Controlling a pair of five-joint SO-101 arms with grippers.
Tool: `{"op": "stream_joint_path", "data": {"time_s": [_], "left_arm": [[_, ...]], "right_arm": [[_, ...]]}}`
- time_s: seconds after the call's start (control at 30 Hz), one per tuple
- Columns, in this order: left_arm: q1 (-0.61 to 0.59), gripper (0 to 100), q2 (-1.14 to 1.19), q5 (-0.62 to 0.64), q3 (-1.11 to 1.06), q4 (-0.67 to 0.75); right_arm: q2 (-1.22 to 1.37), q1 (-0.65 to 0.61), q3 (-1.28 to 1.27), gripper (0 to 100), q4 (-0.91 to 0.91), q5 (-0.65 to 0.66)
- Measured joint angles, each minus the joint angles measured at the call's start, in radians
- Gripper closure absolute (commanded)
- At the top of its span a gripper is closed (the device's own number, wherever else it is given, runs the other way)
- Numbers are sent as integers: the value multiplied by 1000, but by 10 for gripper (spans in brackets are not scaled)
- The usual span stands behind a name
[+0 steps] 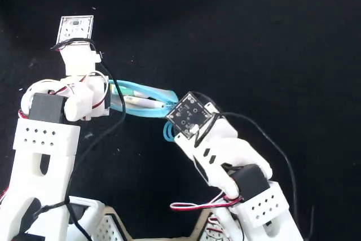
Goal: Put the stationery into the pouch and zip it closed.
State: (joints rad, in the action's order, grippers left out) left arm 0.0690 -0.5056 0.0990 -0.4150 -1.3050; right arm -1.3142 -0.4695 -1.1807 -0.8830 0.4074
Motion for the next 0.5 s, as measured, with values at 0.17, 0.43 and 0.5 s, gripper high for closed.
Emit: {"op": "stream_joint_path", "data": {"time_s": [0.17, 0.43, 0.5], "left_arm": [[0, 970, 0, 0, 0, 0], [0, 970, 0, 0, 0, 0], [0, 970, 0, 0, 0, 0]], "right_arm": [[0, 0, 0, 978, 0, 68], [-9, 2, 0, 988, 0, 54], [-35, 2, 0, 988, 0, 54]]}}
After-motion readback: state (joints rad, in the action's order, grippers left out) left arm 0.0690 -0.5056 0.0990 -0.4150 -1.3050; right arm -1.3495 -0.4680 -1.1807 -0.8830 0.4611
